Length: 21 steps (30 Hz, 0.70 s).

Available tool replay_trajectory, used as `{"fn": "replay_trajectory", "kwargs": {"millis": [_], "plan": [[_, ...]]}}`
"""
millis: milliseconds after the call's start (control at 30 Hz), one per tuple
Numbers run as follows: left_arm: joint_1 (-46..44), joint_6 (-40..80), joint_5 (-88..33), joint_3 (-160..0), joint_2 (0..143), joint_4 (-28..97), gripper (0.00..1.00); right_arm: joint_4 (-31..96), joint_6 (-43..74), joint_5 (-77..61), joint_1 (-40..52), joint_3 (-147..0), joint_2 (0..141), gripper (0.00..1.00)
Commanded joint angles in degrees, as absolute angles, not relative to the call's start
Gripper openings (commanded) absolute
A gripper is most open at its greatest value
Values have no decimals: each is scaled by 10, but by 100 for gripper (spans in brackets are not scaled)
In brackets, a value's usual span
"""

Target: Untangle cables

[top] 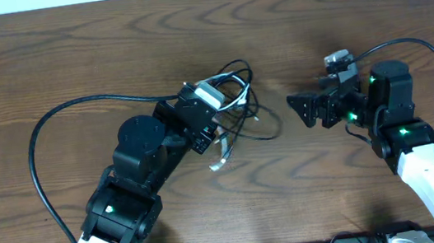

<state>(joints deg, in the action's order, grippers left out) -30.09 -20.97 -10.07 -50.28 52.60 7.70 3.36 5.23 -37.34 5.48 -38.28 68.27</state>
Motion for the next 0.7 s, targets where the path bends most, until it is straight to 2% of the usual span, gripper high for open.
{"fn": "replay_trajectory", "kwargs": {"millis": [0, 200, 400, 667], "plan": [[-298, -206, -94, -512, 516, 72, 8, 7, 31, -473, 53, -385, 686, 93], [-298, -166, -104, -512, 517, 72, 7, -50, 68, -515, 54, -385, 686, 94], [-298, -160, -237, -512, 544, 74, 7, -120, 140, -538, 70, -385, 686, 95], [-301, -160, -277, -512, 580, 63, 7, -148, 148, -532, 88, -385, 686, 99]]}}
